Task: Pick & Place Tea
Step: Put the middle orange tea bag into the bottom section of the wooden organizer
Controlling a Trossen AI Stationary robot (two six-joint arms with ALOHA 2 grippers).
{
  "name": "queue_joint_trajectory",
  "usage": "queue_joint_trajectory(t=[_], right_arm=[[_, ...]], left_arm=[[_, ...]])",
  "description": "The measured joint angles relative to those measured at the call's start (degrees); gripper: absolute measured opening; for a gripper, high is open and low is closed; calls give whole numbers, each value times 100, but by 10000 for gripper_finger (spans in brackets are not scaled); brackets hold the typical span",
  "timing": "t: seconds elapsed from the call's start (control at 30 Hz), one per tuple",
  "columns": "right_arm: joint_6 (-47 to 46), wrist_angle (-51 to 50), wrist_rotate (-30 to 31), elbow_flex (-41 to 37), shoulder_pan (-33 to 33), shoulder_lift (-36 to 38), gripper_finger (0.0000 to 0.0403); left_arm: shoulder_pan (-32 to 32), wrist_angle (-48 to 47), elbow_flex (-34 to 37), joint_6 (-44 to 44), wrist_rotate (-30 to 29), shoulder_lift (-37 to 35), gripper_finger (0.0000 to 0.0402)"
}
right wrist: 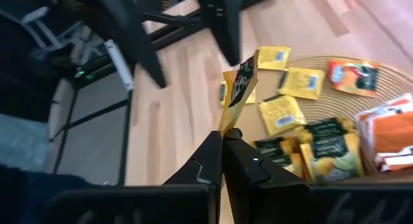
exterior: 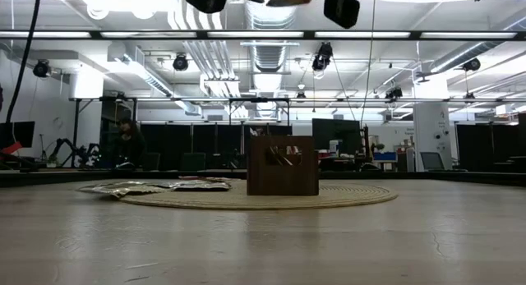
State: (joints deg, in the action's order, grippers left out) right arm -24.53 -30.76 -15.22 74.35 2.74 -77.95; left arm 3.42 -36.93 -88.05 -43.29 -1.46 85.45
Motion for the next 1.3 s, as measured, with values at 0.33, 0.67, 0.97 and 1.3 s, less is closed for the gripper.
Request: queue_joint_trajectory(t=[0.33, 0.67, 0.97, 1.3], right_arm=[[227, 114, -651, 0, -11, 74, 8], [225, 555, -934, 0, -4, 74, 8], [223, 557, -1017, 0, -11, 74, 8], [-89, 611, -944, 0, 23, 95, 33]], left_arm=[[-4, 90, 2, 124, 129, 7, 241], [0, 629, 11, 151, 689, 22, 196], [-24, 652, 11, 196, 679, 22, 9], [-31, 643, 11, 76, 645, 17, 1]])
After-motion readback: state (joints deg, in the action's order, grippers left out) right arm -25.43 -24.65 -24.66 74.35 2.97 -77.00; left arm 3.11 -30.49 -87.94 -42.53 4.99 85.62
